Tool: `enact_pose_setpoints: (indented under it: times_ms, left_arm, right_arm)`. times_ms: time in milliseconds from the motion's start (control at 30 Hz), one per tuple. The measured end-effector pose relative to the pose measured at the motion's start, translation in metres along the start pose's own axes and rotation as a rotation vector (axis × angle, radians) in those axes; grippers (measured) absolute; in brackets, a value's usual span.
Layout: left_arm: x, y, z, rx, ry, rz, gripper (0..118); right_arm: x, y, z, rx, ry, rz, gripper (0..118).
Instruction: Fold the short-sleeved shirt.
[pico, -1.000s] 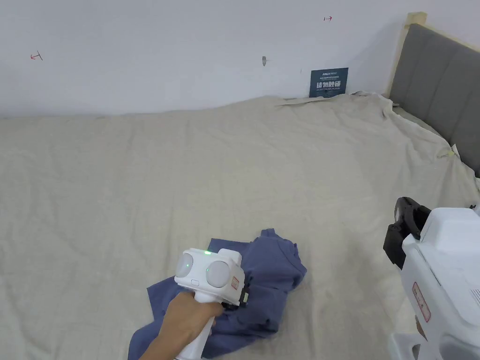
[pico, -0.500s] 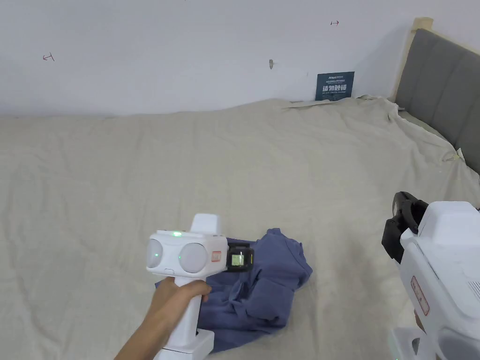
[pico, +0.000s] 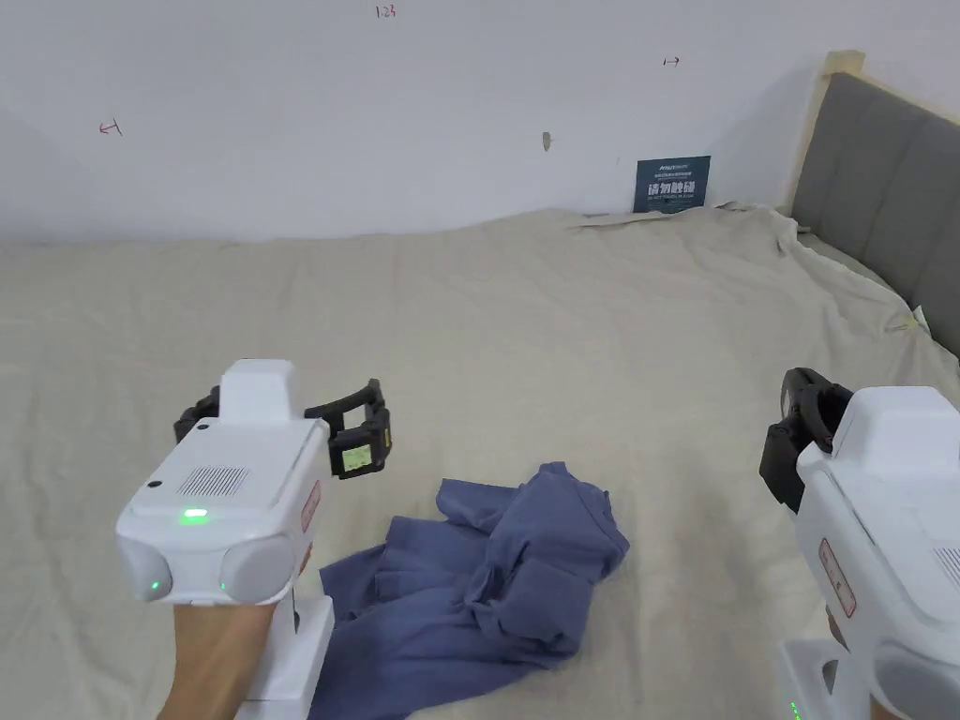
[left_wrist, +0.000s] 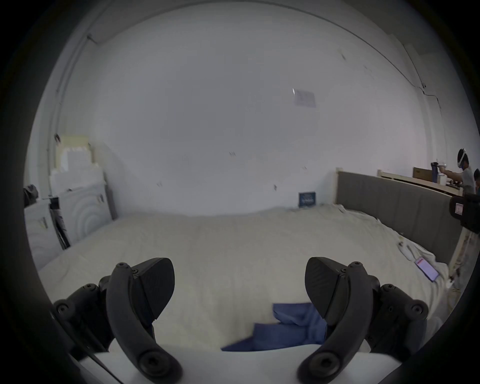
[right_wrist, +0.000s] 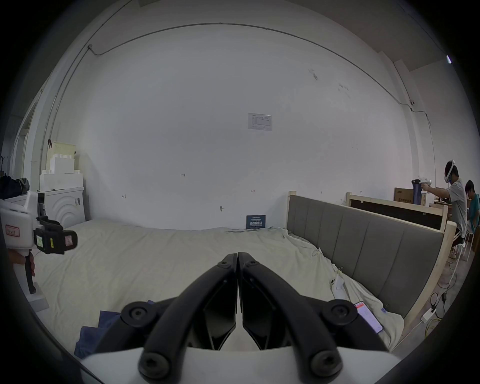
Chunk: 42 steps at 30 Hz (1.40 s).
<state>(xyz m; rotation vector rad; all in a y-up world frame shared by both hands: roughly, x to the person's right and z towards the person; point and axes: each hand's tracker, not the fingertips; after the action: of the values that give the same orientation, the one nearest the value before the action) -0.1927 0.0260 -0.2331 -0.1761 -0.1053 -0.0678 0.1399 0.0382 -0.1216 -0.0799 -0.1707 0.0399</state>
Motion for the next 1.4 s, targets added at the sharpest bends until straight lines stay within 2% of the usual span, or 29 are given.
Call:
enact_pose_setpoints:
  times_ms: [67, 167, 267, 333, 367, 433, 900, 1033, 1167, 1400]
  left_arm:
    - [-0.008, -0.005, 0.008, 0.054, 0.032, 0.0, 105]
    - [-0.016, -0.014, 0.018, 0.107, 0.063, -0.01, 94]
    - [-0.024, -0.021, 0.024, 0.136, 0.08, -0.005, 61]
    - [-0.028, -0.023, 0.027, 0.143, 0.083, 0.005, 25]
    - [-0.03, -0.025, 0.027, 0.142, 0.079, 0.012, 13]
    - [-0.033, -0.028, 0.028, 0.143, 0.076, 0.014, 0]
    - [-0.039, -0.027, 0.029, 0.106, 0.083, 0.002, 0]
    - [-0.04, -0.029, 0.016, -0.107, 0.019, 0.03, 0]
    - [-0.044, -0.045, 0.003, -0.298, -0.056, 0.119, 0]
    - [-0.04, -0.1, -0.016, -0.618, -0.066, 0.132, 2]
  right_arm:
    - [-0.002, 0.001, 0.002, 0.005, 0.003, 0.002, 0]
    - [-0.002, 0.001, 0.003, 0.016, 0.009, -0.003, 0]
    - [-0.003, 0.001, 0.004, 0.018, 0.01, -0.004, 0]
    - [0.0, -0.002, 0.002, 0.019, 0.012, -0.005, 0]
    - [-0.001, -0.003, 0.003, 0.02, 0.013, -0.005, 0]
    - [-0.001, -0.004, 0.003, 0.021, 0.015, -0.004, 0]
    - [-0.008, -0.005, 0.004, 0.014, 0.024, -0.005, 0]
    - [-0.006, -0.008, 0.001, 0.01, 0.027, -0.004, 0]
    - [-0.011, -0.006, 0.003, 0.004, 0.029, -0.005, 0]
    - [-0.012, -0.01, 0.001, -0.012, 0.034, -0.007, 0]
